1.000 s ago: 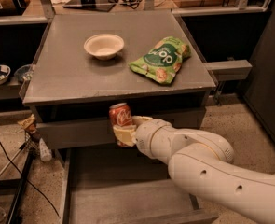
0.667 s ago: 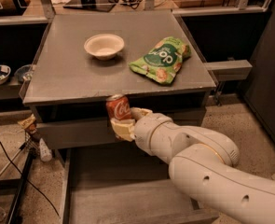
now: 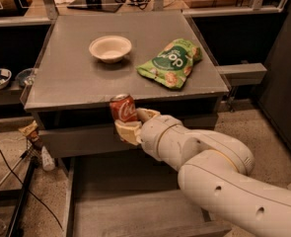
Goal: Pick coke can from middle drawer and place on counter
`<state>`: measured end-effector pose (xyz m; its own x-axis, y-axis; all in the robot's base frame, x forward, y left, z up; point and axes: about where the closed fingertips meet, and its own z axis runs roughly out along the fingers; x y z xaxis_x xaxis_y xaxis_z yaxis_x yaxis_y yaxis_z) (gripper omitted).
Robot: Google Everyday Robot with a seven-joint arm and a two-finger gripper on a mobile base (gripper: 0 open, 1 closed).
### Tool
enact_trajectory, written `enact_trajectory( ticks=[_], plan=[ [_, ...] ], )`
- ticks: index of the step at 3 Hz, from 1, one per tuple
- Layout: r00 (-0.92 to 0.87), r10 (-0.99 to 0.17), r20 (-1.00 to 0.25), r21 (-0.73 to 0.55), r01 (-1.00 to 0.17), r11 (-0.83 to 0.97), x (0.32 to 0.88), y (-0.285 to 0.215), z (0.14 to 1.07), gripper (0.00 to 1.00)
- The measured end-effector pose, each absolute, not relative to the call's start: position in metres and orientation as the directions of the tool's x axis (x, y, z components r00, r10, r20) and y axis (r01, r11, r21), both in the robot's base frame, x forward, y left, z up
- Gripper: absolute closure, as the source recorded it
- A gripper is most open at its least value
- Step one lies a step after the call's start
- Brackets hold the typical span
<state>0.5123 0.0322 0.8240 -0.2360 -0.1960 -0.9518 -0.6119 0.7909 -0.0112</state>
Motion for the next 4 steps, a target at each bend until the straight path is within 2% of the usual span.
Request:
enact_trajectory(
  ticks=[2, 4],
  plan=[
    [-0.075, -0.164, -0.984, -0.091, -0.577, 0.811, 0.563, 0.023, 0.874, 1.0],
    [-0.014, -0.16, -0.987, -0.126, -0.547, 0.828, 0.565, 0.016, 0.919, 1.0]
  ],
)
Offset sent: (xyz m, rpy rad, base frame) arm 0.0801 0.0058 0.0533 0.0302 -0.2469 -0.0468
